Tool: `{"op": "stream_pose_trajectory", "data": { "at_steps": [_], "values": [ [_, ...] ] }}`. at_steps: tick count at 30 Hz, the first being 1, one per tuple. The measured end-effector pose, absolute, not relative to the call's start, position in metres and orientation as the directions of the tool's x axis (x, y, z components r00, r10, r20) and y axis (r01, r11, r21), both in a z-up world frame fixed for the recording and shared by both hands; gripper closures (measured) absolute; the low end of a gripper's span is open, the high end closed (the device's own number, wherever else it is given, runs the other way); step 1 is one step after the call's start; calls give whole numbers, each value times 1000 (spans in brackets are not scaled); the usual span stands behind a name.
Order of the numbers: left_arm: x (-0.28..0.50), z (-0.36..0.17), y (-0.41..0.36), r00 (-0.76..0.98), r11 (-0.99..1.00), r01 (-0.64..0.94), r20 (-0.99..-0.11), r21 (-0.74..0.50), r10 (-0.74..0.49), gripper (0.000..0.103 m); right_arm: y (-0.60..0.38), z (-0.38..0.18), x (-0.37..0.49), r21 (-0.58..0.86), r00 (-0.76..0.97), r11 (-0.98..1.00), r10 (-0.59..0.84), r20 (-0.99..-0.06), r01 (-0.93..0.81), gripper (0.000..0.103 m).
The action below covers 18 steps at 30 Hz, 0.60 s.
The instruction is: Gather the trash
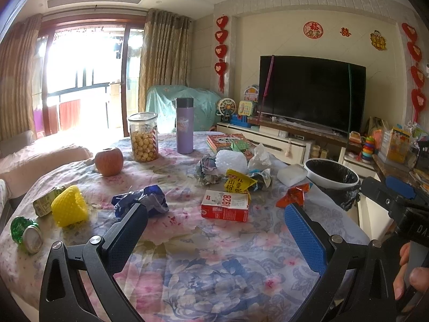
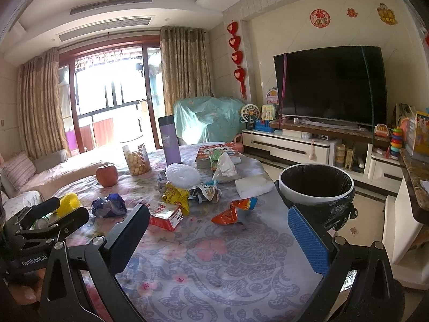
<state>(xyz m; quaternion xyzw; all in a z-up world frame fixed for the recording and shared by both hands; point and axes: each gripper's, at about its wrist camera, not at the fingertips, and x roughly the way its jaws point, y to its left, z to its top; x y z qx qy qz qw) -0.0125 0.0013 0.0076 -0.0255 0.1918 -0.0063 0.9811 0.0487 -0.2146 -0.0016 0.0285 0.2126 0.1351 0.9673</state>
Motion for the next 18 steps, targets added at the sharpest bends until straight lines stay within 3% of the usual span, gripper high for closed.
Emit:
{"op": "stream_pose_trajectory", "data": {
  "at_steps": [18],
  "values": [
    [-12,2,0,925,999,3,-380,-55,-24,1,-215,-5,49,117,869,960,280,-408,-255,0]
  ]
}}
